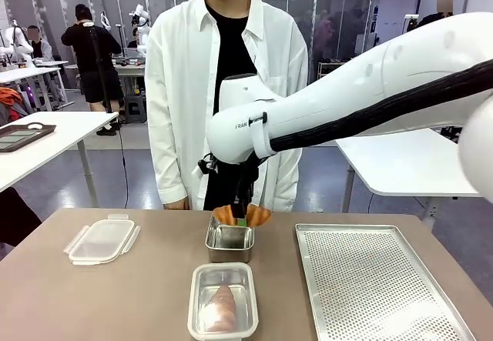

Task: Place the bread into the airtight container.
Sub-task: Pick up a Butter Roll and place it into an empty Airtight Container.

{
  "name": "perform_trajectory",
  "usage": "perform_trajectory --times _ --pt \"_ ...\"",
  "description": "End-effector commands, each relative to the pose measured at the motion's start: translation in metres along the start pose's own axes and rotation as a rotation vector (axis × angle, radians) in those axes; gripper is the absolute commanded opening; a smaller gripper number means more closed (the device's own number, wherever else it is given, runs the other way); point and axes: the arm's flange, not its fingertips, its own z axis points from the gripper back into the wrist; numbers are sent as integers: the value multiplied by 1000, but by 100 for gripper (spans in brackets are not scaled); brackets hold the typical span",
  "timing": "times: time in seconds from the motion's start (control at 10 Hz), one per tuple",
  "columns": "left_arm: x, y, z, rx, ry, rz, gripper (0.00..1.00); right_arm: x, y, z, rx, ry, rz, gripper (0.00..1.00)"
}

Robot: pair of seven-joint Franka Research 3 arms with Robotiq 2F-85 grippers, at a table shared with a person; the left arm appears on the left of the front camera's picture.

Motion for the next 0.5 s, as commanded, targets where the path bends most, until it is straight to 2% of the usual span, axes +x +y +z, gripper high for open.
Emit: perform_trajectory --times 0.0,0.4 --pt "1 0 2 -1 -2 -7 100 12 -6 4 8 14 -58 37" --pt "1 0 2 -1 -2 -7 100 6 -2 -3 8 0 -15 37"
